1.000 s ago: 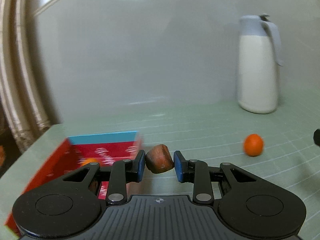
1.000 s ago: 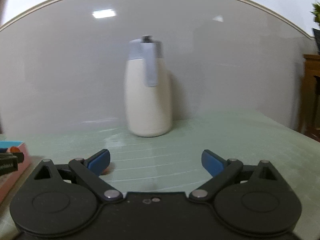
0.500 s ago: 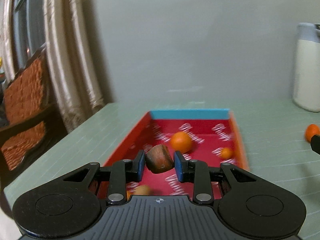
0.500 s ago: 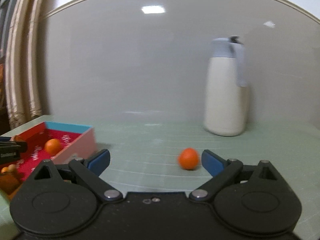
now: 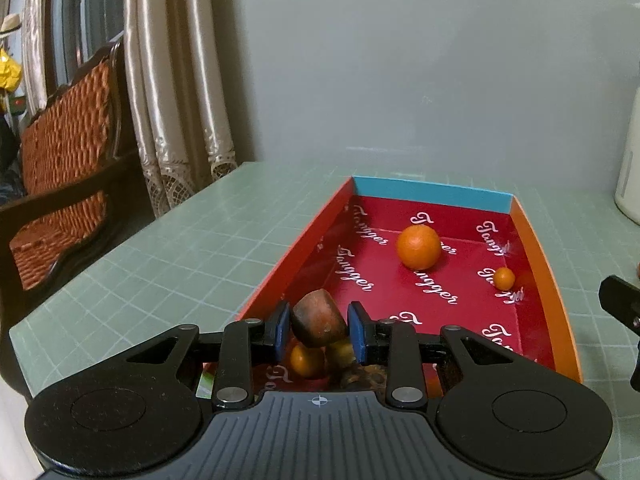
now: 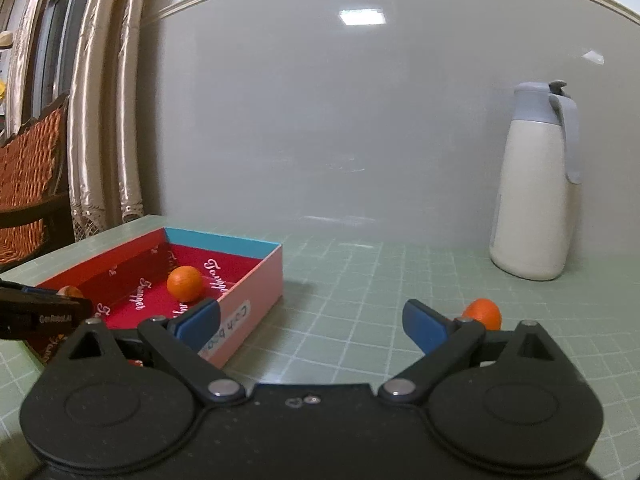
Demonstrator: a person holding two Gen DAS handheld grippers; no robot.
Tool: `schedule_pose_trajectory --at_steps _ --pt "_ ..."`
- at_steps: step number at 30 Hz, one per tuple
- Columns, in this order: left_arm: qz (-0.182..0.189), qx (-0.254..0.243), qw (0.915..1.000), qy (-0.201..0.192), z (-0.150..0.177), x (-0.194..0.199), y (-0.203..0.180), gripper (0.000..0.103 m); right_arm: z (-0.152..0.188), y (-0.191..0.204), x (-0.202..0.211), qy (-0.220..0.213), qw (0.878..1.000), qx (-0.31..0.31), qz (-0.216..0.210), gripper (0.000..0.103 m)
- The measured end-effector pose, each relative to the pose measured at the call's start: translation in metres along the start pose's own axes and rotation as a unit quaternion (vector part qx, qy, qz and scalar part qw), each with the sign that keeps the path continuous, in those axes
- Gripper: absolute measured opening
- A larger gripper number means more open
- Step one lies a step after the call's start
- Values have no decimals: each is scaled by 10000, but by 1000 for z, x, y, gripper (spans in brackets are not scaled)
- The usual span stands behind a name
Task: Organize fruits
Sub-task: 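Carry the brown nut into the box and open the left gripper, then move the right tool to the last tangerine and close on it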
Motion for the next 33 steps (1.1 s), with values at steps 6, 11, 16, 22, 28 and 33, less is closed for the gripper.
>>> schedule_pose_trajectory --at_steps 6,11,16,22,28,33 --pt "31 211 9997 110 0 -2 6 34 1 -2 -1 19 10000 -49 -19 98" --pt "127 242 9996 39 0 4 7 50 1 3 -1 16 10000 -5 -57 98" --pt "229 169 9995 -161 0 15 2 77 1 4 0 24 10000 9 -83 98" --pt "49 165 9981 -599 -4 33 4 103 1 -1 1 29 9999 -78 -59 98" --pt "-38 218 9984 -513 -3 31 12 103 0 -5 1 19 9998 -181 -23 98" --pt "-209 195 9977 -610 1 38 19 103 0 -11 1 15 9998 -193 68 98"
Point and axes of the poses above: each gripper's, at about its wrist camera, not at the fingertips, and x roughly against the way its jaws point, y to its left, z to its underside, the point moved 2 cm from there along -x, roughly the way its jaws point, and after that the axes turned 11 degrees about -z, right-handed, at the moved point
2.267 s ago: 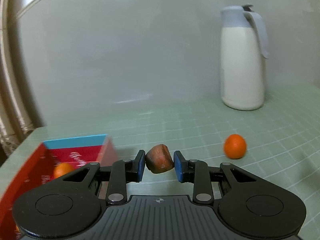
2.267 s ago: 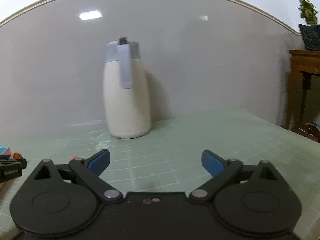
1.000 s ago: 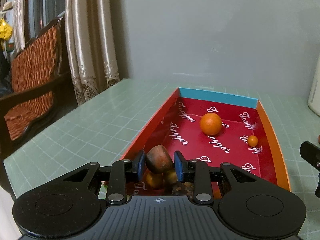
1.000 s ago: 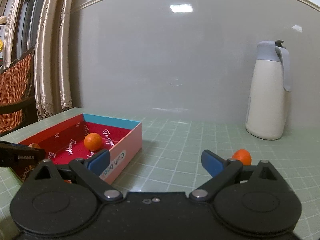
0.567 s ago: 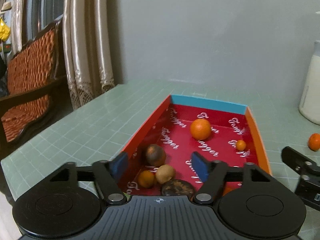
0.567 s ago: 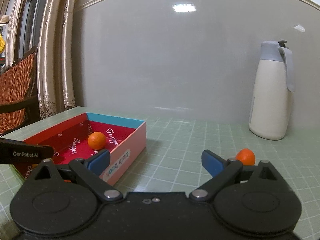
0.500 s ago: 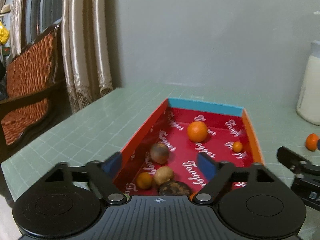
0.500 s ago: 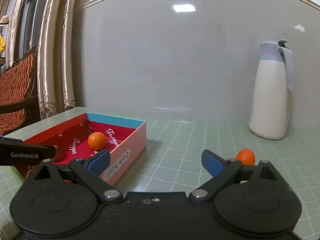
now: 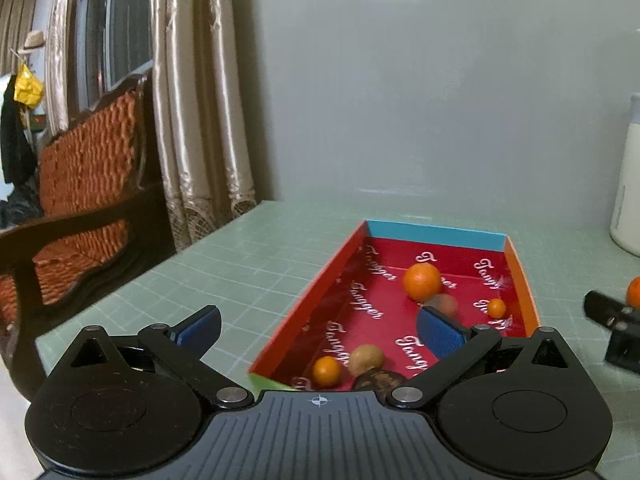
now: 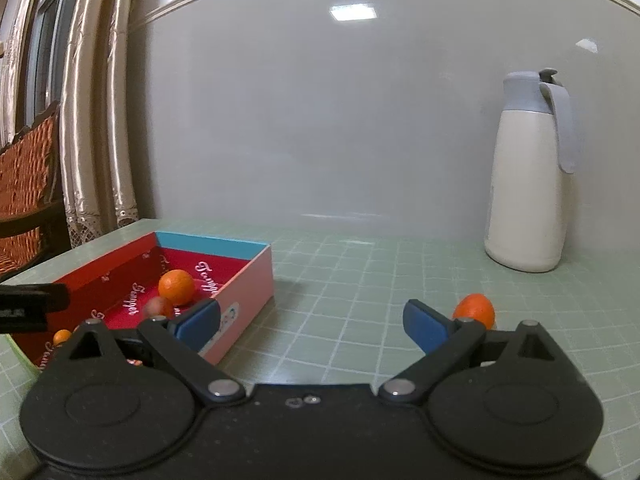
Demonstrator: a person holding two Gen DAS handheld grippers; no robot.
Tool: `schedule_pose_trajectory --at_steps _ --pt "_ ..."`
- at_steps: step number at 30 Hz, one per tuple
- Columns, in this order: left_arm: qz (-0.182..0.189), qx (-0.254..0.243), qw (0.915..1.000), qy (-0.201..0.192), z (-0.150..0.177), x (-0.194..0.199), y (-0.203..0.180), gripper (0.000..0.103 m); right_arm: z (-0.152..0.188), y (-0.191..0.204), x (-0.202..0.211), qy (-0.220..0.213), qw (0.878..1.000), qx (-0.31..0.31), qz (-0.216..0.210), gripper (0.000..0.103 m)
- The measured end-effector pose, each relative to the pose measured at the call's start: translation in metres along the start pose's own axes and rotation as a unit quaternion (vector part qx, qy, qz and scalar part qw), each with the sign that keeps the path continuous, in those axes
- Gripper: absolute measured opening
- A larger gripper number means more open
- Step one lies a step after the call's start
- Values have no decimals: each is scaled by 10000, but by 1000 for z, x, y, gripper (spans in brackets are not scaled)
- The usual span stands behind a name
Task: Organize fruits
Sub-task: 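Move the right tool to the last tangerine and close on it, then carry the tangerine into the box and open the right gripper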
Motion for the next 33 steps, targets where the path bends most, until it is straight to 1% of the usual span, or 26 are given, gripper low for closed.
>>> schedule_pose_trajectory --at_steps 6,9,14,19,23,26,27,28,30,33 --pt "-273 -15 9995 -124 4 10 11 103 -1 -22 1 26 9996 -184 225 98" --pt "-407 -31 9990 -169 6 13 16 103 -2 -38 -1 105 9986 -290 430 98" --pt "-499 79 9986 -155 7 13 24 103 -2 -77 -12 357 9934 -769 776 96" --pt "-546 147 9983 -140 9 11 29 103 -1 -107 -27 586 9857 -1110 1120 90" --pt "-620 207 9978 -68 11 9 36 103 0 -125 -42 764 9821 -1281 1148 84" --pt "-672 253 9974 -20 13 6 42 103 0 -132 -53 895 9806 -1328 1127 78" --pt "-685 262 9973 -6 13 6 43 103 1 -134 -56 928 9803 -1354 1101 73" --pt "-704 271 9972 4 14 6 44 103 2 -134 -58 952 9800 -1378 1076 63" --pt "-731 282 9969 14 14 5 47 103 3 -136 -64 1026 9791 -1428 1026 50" --pt "-760 280 9967 28 15 5 50 103 2 -136 -67 1047 9795 -1391 1012 40"
Point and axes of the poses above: each gripper's, at about its wrist camera, not at the fingertips, and x roughly against the way its jaws point, y to its left, z to its underside, the point moved 2 cm from there along -x, roughly the way its jaws point, and after that the axes turned 11 degrees about -z, right-handed, at the moved point
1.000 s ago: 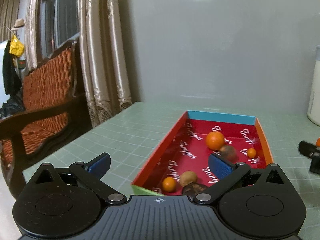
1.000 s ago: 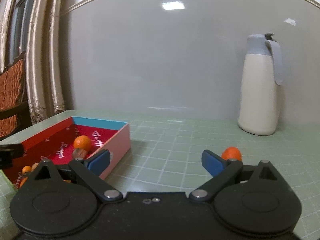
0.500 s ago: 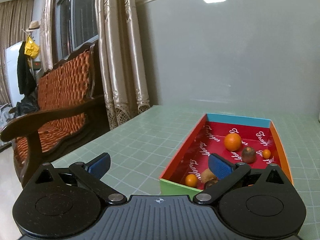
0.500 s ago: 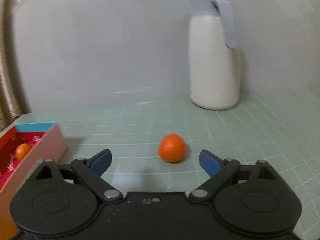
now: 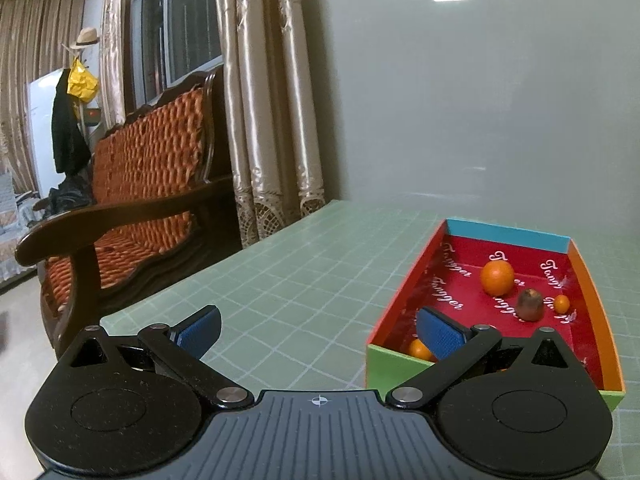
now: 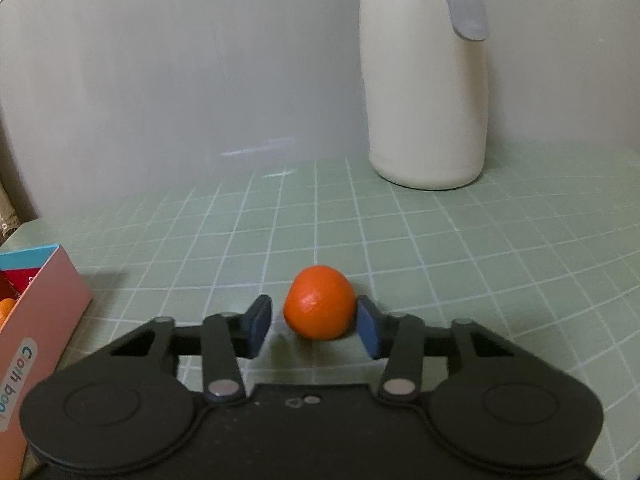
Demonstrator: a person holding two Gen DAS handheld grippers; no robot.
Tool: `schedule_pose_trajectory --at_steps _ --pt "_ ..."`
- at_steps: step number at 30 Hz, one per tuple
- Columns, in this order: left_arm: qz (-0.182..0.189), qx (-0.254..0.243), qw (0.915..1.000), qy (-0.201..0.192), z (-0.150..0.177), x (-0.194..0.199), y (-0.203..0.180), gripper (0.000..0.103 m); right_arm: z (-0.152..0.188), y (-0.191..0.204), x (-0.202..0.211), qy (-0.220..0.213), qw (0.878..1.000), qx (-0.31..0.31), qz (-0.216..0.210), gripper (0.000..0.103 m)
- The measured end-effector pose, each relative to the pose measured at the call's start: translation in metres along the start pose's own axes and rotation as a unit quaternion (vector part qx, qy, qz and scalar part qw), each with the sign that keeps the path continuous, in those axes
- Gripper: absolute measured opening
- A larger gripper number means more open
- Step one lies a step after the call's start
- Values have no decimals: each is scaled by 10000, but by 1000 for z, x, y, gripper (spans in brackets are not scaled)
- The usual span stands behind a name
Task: Organize fruits
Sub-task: 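Carry the tangerine into the box and open the right gripper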
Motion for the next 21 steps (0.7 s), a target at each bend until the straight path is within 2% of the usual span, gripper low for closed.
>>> schedule_pose_trajectory --at_steps 1,6,11,17,21 --pt "-5 12 10000 8 0 0 2 103 0 0 0 -5 10000 -1 -17 36" --pt "-82 85 9999 46 1 -1 10 103 3 7 4 -16 9997 29 -259 36" --pt "-206 223 9995 127 3 -4 24 103 7 41 22 -161 9962 348 -778 36" --pt "-432 407 9979 271 9 -8 50 103 12 95 51 -470 9803 919 -1683 36" --pt "-570 426 9969 326 14 -10 63 103 17 128 64 -511 9662 1196 -2224 36"
Point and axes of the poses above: each gripper's, at about its wrist camera, not at the fingertips, and x roughly against the way its jaws point, y to its left, z to its underside, the point moved 2 cm from there along -x, roughly the way its jaws point, and after that the axes turned 11 degrees about -z, right-handed, at the moved point
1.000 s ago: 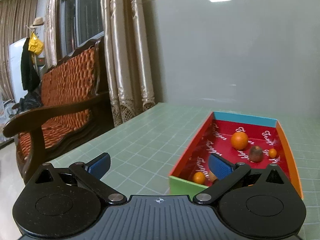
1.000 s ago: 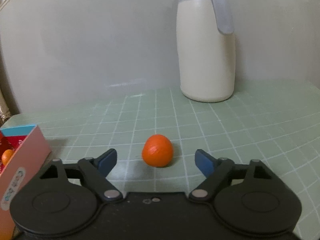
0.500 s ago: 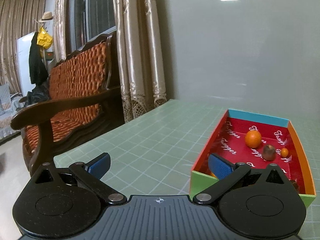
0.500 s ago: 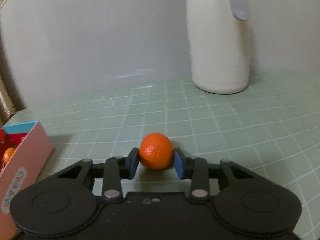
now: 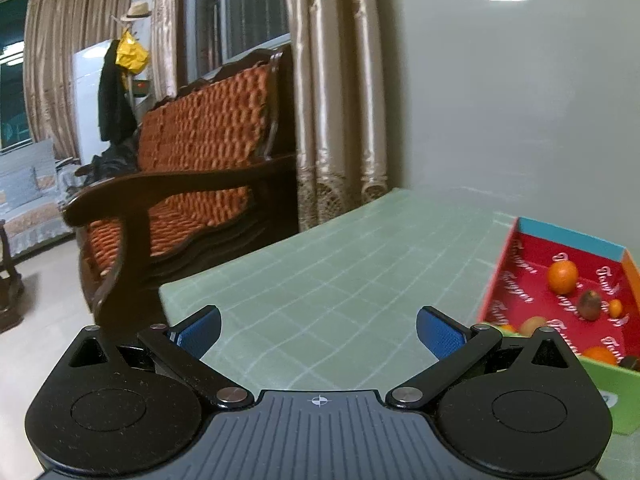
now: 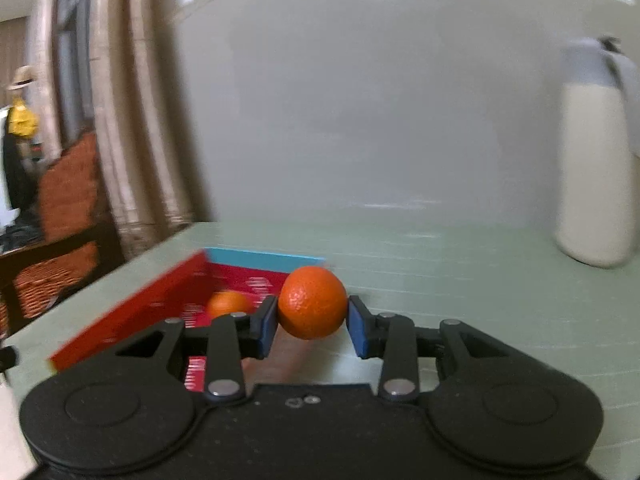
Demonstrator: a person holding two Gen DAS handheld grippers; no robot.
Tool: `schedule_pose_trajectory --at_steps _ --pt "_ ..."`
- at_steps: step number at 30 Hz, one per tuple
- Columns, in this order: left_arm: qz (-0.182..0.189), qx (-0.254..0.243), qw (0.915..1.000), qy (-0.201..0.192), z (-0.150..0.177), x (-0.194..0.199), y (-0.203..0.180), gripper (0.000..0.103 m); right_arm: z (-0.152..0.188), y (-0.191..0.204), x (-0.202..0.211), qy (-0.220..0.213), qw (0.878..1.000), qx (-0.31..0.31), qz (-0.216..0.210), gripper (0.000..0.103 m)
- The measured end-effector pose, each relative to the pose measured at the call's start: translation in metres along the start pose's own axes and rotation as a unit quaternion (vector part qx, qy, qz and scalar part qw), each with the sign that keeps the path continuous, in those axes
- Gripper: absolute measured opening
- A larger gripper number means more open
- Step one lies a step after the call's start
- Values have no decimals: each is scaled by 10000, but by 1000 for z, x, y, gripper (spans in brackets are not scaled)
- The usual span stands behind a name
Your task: Organize fruits
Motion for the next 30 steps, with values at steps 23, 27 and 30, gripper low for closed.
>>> schedule_pose_trajectory --at_steps 23,27,30 --pt "92 -87 9999 -2 2 2 5 103 12 72 -8 333 9931 948 -610 85" --pt "414 -169 9990 -3 -1 10 -9 103 6 69 9 238 9954 850 -370 95" --pt "644 -322 9974 -86 -7 24 -21 103 4 64 32 225 9978 629 -5 103"
Point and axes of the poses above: each gripper's, at about its wrist camera, not at the fingertips, and x roughly against the way its jaws point, y to its left, z to its underside, the point moved 2 cm from there along -x, roughly the way its jaws point, and after that the axes turned 11 degrees about -z, right-handed, at the moved point
